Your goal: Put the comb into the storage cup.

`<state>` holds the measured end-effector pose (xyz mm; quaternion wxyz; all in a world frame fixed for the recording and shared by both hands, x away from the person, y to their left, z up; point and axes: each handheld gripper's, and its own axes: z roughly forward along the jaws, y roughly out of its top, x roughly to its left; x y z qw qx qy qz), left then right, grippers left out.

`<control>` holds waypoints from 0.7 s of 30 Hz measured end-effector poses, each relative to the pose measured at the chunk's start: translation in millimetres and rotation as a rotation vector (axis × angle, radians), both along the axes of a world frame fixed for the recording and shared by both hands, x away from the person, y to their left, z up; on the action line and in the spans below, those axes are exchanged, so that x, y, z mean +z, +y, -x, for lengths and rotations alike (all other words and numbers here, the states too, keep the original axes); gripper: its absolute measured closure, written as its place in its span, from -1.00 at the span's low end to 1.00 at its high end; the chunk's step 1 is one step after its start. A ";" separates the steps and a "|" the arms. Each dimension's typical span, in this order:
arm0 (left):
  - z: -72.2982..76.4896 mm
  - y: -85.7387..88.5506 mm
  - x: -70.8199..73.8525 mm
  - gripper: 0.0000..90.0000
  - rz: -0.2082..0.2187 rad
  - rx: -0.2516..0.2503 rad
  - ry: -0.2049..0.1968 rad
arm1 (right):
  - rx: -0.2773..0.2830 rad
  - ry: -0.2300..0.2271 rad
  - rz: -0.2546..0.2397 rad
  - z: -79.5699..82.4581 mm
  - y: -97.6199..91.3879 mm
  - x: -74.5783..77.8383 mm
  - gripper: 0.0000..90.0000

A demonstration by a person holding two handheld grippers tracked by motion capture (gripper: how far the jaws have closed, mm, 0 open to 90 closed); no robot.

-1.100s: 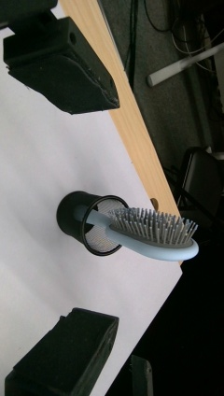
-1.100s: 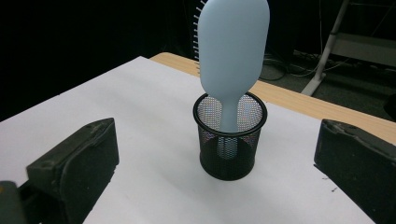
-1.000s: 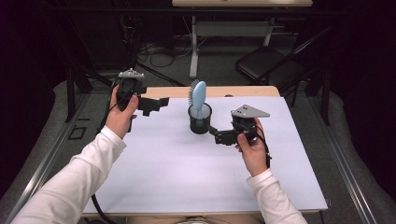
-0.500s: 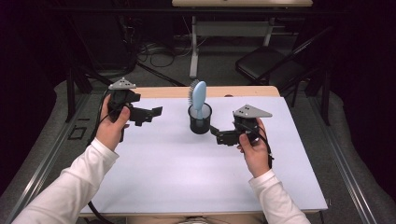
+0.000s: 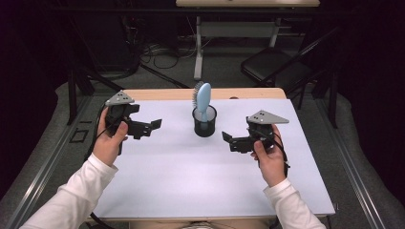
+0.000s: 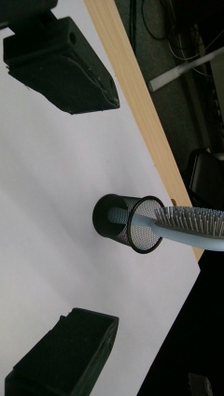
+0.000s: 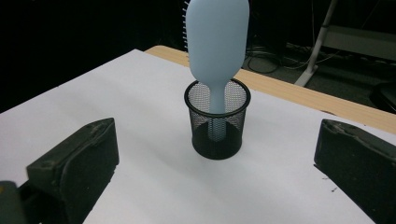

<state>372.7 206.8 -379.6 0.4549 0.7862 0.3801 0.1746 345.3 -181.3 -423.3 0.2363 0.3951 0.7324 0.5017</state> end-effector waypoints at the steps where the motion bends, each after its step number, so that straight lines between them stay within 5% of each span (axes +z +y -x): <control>1: 1.2 1.4 -1.5 -0.99 0.001 0.003 0.001 | -0.002 -0.001 0.000 1.4 -1.7 0.0 -1.00; 11: 15.4 15.3 -18.5 -0.99 0.019 0.025 -0.019 | -0.026 0.004 0.012 12.0 -18.2 -3.7 -1.00; 21: 24.1 32.4 -42.8 -0.99 0.071 0.058 0.005 | -0.055 0.025 0.015 21.0 -35.0 -13.7 -1.00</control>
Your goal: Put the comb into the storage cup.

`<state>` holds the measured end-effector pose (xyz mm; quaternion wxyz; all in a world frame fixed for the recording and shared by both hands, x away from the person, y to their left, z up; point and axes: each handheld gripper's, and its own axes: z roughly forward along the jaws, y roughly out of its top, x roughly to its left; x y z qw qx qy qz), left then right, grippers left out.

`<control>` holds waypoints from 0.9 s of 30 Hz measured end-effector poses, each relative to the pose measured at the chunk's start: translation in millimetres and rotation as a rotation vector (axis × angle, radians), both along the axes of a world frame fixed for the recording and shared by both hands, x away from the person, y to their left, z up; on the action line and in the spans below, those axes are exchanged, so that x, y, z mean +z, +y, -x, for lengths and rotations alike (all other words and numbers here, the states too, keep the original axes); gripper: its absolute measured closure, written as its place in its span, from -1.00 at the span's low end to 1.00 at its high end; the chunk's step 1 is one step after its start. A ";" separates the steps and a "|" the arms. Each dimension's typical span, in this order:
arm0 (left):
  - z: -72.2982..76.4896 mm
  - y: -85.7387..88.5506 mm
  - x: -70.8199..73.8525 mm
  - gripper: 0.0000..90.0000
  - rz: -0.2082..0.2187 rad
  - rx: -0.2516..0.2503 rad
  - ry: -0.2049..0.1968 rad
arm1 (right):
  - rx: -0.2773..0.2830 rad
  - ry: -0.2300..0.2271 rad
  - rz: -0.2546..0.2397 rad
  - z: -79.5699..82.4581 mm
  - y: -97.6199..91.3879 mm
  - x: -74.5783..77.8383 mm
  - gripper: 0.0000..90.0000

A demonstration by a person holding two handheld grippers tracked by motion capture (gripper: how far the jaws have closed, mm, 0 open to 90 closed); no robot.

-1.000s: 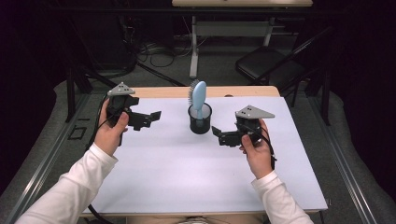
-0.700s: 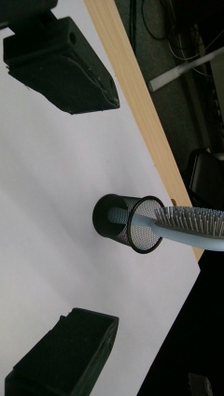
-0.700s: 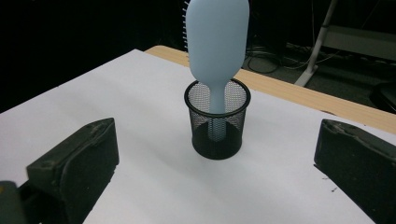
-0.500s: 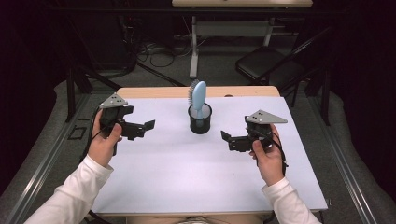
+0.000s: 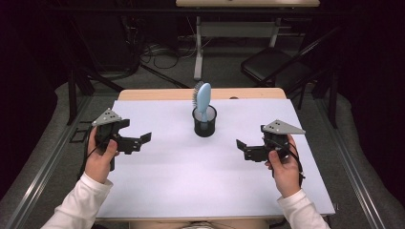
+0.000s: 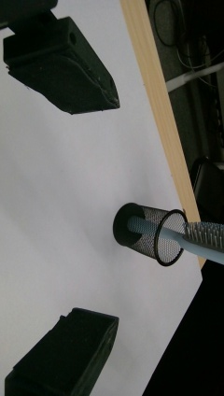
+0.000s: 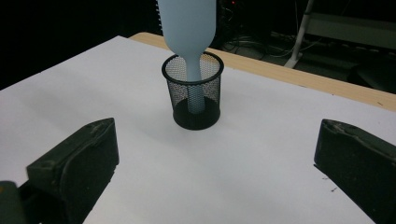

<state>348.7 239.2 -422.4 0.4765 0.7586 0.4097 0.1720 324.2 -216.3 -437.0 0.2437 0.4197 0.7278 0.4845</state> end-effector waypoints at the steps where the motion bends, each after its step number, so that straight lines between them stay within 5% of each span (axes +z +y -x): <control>1: 0.8 2.0 -2.5 -0.99 0.006 0.002 0.001 | -0.004 0.000 0.003 0.7 -1.5 -1.3 -1.00; 15: 12.1 23.9 -34.7 -0.99 0.062 0.057 -0.007 | -0.062 0.015 0.013 11.9 -20.0 -20.4 -1.00; 23: 18.9 28.6 -50.2 -0.99 0.057 0.063 -0.016 | -0.086 0.023 0.023 15.9 -26.6 -34.8 -1.00; 27: 20.8 27.9 -61.2 -0.99 0.019 0.055 -0.007 | -0.098 0.022 0.035 17.7 -28.8 -40.7 -1.00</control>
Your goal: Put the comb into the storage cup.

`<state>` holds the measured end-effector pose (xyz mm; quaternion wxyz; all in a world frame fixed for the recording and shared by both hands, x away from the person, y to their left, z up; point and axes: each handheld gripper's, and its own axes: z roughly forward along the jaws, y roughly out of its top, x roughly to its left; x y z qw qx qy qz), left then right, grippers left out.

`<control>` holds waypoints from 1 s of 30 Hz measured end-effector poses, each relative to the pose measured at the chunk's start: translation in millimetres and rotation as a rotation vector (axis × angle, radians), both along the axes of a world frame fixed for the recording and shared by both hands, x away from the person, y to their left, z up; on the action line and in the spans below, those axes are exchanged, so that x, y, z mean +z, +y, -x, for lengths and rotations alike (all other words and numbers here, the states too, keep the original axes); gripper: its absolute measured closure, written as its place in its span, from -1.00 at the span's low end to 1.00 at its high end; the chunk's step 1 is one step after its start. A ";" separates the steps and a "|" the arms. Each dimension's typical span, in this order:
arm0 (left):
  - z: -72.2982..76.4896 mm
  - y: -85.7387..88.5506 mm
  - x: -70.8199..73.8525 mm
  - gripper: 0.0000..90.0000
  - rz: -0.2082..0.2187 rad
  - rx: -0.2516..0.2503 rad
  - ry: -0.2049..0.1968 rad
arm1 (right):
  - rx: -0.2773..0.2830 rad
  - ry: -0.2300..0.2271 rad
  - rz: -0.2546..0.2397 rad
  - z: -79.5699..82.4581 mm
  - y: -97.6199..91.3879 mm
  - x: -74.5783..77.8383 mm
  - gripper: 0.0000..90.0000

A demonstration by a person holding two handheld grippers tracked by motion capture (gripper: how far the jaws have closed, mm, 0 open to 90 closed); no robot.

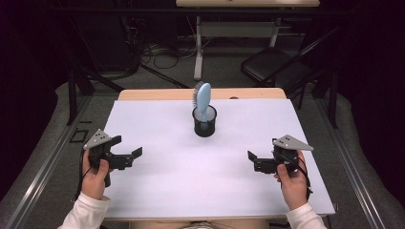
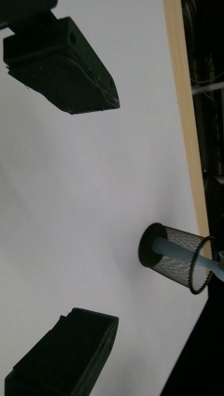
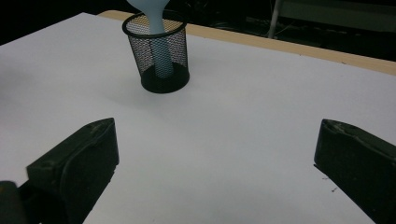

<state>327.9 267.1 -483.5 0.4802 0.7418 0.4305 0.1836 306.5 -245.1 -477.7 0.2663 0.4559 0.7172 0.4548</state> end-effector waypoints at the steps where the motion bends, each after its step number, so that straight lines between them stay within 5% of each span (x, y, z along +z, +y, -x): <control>1: 0.4 -0.2 -3.1 -0.99 -0.008 -0.007 0.001 | -0.003 -0.002 0.000 0.3 -0.3 -1.5 -1.00; 6: 1.4 -2.1 -14.7 -0.99 -0.044 -0.018 -0.007 | -0.008 0.006 0.002 0.5 -2.3 -10.2 -1.00; 18: 3.2 -3.1 -29.9 -0.99 -0.034 -0.036 -0.035 | -0.027 -0.013 -0.005 2.1 -6.6 -23.3 -1.00; 30: 2.6 2.3 -40.6 -0.99 0.027 -0.029 -0.034 | -0.047 -0.005 -0.009 0.5 -13.3 -35.2 -1.00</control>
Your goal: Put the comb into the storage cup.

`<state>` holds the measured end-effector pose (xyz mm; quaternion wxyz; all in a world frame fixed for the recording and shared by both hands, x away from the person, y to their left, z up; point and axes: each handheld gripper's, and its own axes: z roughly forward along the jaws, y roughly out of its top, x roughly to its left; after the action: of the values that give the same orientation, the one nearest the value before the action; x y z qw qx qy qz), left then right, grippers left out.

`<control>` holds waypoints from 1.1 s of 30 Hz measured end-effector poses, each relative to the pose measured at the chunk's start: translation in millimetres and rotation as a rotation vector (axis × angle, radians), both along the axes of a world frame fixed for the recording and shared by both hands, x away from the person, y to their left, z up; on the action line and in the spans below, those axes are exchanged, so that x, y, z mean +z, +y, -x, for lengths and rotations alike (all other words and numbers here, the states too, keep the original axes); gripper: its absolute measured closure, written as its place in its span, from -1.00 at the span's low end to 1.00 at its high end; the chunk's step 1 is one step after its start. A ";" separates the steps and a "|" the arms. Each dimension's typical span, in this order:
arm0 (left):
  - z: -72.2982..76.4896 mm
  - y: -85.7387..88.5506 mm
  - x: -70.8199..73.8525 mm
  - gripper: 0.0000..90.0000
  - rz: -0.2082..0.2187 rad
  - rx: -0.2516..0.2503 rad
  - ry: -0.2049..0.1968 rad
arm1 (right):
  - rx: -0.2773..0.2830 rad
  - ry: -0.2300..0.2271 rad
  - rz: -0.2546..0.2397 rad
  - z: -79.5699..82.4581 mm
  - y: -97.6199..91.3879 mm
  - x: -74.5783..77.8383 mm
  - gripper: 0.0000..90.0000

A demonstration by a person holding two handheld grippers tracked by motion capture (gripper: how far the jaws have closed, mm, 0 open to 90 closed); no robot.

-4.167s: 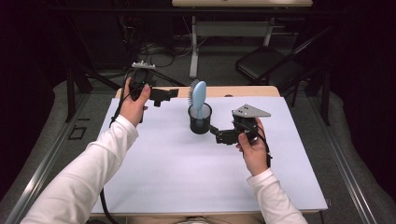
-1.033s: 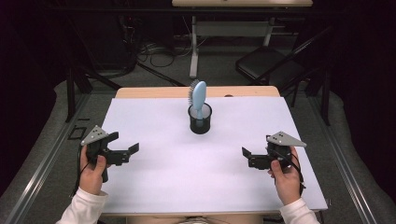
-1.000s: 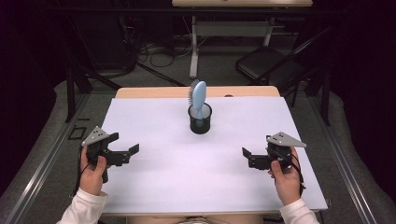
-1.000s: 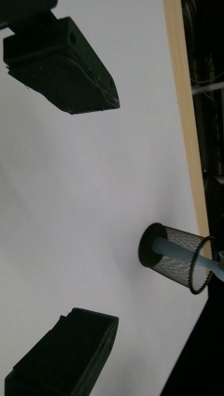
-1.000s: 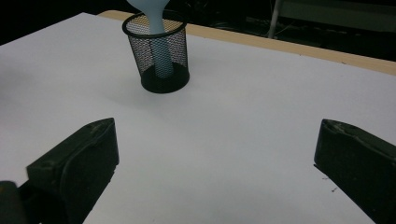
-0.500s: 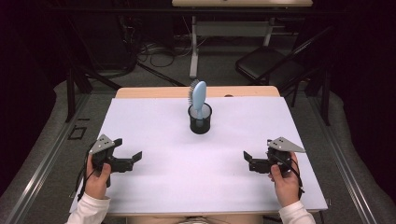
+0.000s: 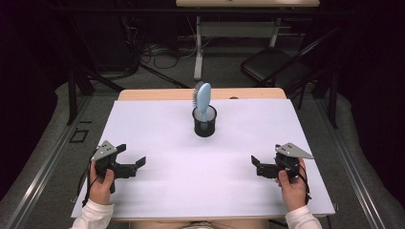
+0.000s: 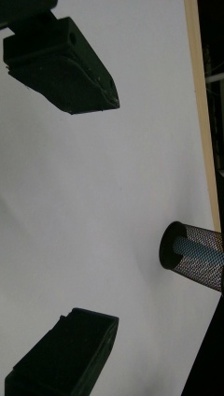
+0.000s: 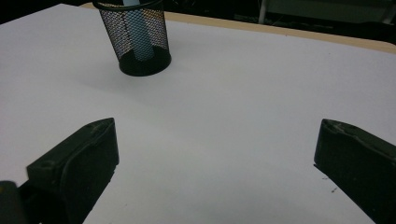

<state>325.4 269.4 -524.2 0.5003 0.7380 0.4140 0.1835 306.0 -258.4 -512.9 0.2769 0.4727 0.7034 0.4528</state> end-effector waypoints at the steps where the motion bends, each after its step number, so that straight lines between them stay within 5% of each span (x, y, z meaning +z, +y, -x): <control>1: -0.1 0.6 -0.5 -0.99 -0.004 0.002 -0.001 | 0.001 0.000 0.005 -0.1 -0.4 -0.8 -1.00; 33: -5.0 3.2 -13.0 -0.99 -0.017 0.012 -0.003 | 0.003 0.008 0.036 -5.8 0.2 -21.8 -1.00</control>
<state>330.3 272.6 -537.2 0.4934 0.7395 0.4161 0.1912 311.9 -258.2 -534.8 0.2817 0.4687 0.7132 0.4386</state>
